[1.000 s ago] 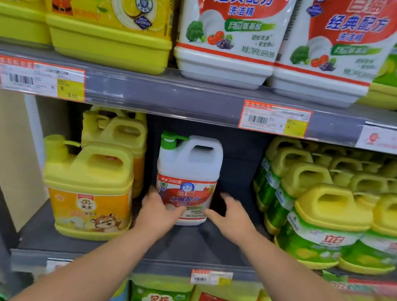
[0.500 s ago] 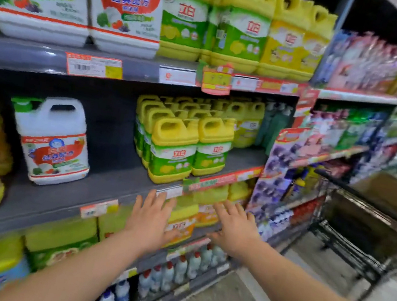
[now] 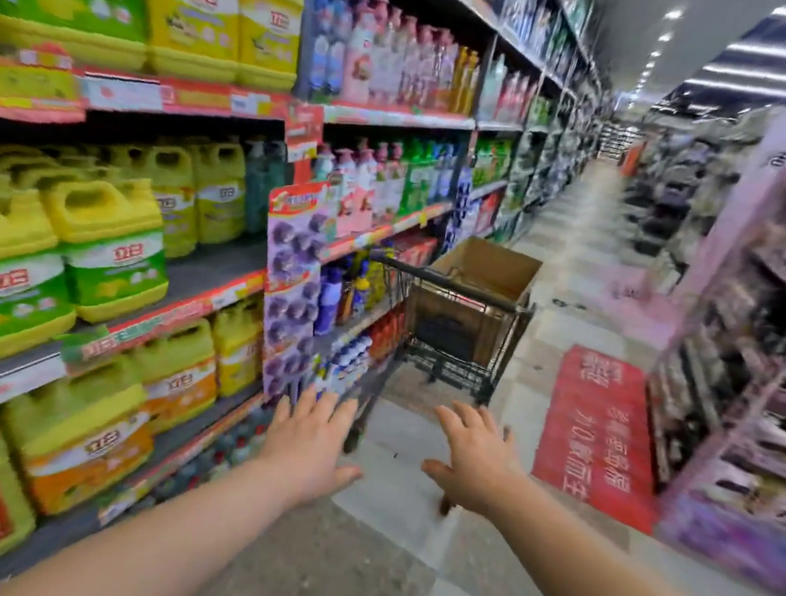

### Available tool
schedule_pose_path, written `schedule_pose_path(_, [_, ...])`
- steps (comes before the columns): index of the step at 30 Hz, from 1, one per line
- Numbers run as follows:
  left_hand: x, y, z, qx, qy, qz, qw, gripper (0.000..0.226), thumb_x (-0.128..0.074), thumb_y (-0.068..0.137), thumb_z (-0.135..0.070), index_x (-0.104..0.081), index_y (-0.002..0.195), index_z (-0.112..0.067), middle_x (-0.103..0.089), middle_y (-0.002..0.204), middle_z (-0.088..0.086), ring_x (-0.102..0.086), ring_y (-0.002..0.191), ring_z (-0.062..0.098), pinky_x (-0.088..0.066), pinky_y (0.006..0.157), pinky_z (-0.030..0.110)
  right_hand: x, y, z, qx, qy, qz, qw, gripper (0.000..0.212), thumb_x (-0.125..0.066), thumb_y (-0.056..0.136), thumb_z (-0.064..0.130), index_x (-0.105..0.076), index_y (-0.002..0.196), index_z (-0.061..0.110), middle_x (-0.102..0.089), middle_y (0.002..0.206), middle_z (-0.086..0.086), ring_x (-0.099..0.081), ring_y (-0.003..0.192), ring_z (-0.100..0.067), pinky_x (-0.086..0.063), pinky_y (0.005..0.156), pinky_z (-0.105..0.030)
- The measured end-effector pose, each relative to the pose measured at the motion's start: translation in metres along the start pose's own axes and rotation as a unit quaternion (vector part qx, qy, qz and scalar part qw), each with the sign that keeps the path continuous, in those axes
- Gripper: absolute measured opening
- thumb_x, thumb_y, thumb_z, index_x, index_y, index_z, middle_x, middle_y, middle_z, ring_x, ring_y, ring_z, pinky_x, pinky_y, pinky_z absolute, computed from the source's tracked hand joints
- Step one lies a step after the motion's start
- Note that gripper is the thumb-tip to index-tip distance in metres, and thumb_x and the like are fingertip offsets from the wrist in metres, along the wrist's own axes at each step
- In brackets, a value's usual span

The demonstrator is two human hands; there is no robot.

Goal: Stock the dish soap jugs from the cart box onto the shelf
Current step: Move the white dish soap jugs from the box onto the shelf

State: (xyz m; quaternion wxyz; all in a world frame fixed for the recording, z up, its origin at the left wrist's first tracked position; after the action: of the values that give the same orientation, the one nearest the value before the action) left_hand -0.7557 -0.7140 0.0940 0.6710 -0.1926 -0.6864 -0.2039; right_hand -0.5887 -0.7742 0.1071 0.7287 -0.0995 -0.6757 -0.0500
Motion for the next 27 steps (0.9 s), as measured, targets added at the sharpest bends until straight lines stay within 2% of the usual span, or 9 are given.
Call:
schedule_pose_path(11, [-0.035,0.157,-0.092,-0.115,-0.019,0.02,0.993,0.09,-0.045,0.083,-0.065,-0.002,0.15,-0.024,-0.005,0.16,0.004,0.001,0.147,0.029,-0.003,0.118,0.05,0.004,0.06,-0.13,-0.109,-0.038,-0.011,0.993,0.071,-0.049,0.089,0.052,-0.018,0.147,0.025,-0.024,0.153,-0.004,-0.02,0.141,-0.031,-0.019,0.111,-0.054])
schedule_pose_path(18, [-0.027,0.284,-0.123,-0.163,-0.03,0.015,0.986,0.087,-0.045,0.085,-0.062,-0.005,0.15,-0.02,-0.008,0.159,0.005,-0.001,0.147,0.03,-0.006,0.117,0.049,0.026,0.143,-0.194,-0.161,-0.039,-0.023,0.986,0.074,-0.049,0.089,0.053,-0.015,0.149,0.027,-0.019,0.157,-0.001,-0.013,0.146,-0.028,-0.012,0.115,-0.054])
schedule_pose_path(23, [-0.058,0.327,-0.175,-0.224,-0.037,0.06,0.972,0.085,-0.046,0.085,-0.061,-0.009,0.15,-0.021,-0.008,0.159,0.006,-0.001,0.147,0.029,-0.003,0.118,0.046,0.009,0.163,-0.245,-0.203,-0.035,0.007,0.979,0.073,-0.05,0.088,0.052,-0.016,0.148,0.027,-0.021,0.156,-0.001,-0.014,0.145,-0.029,-0.011,0.114,-0.056])
schedule_pose_path(27, [-0.055,0.369,-0.216,-0.259,-0.024,0.056,0.964,0.085,-0.045,0.086,-0.061,-0.007,0.15,-0.02,-0.01,0.159,0.006,-0.001,0.147,0.029,-0.004,0.117,0.047,0.006,0.181,-0.299,-0.245,-0.028,0.014,0.969,0.075,-0.05,0.088,0.053,-0.016,0.149,0.026,-0.022,0.156,-0.002,-0.015,0.144,-0.029,-0.014,0.113,-0.055])
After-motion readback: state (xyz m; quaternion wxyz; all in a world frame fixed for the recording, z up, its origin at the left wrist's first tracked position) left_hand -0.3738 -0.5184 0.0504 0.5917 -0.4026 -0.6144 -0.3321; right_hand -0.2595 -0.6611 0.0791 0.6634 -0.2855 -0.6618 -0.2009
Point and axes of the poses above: each hand's wrist, its own y-axis towards the middle knuckle, its own x-axis out of the back of the hand, z = x × y, the point moved 9 cm from there along y, towards the middle knuckle
